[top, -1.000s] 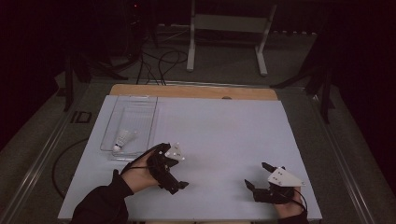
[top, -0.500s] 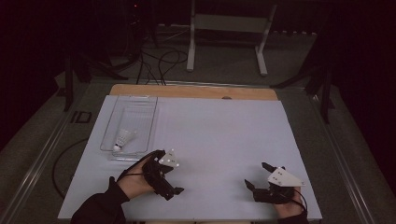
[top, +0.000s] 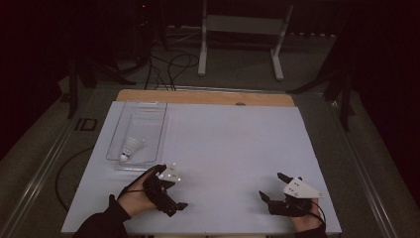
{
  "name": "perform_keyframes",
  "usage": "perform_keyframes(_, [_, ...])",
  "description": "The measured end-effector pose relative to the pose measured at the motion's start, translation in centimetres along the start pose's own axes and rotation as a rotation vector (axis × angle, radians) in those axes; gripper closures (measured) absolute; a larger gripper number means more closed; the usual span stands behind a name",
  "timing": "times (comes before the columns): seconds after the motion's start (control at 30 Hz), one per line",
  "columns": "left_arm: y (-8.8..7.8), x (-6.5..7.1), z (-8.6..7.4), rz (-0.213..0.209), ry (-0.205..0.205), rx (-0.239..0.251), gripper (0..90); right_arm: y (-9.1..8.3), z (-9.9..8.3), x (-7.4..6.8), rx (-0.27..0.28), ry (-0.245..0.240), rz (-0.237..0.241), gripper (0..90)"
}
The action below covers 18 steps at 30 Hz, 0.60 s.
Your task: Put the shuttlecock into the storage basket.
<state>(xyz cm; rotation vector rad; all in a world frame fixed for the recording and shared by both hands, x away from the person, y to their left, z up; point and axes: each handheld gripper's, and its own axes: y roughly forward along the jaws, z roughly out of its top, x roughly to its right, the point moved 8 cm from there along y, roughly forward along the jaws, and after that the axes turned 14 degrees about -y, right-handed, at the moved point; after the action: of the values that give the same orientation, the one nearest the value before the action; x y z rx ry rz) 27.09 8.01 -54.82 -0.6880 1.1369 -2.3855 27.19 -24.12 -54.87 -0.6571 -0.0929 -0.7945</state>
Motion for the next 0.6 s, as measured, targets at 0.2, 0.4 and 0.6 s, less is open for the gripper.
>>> perform_keyframes(0.2, [-0.5, -0.4, -0.8, -0.004, -0.016, 0.014, 0.1, 0.0, 0.0, 0.0, 0.002, 0.000, -0.001, 12.1])
perform_keyframes(0.4, [-0.9, -0.8, -1.6, -0.002, -0.025, 0.027, 0.1, 0.0, 0.0, 0.0, -0.001, -0.001, 0.001, 12.1])
perform_keyframes(0.6, [-1.2, -1.0, -2.3, -0.014, -0.029, 0.051, 0.1, 0.1, -0.1, 0.0, -0.003, -0.004, 0.001, 12.1])
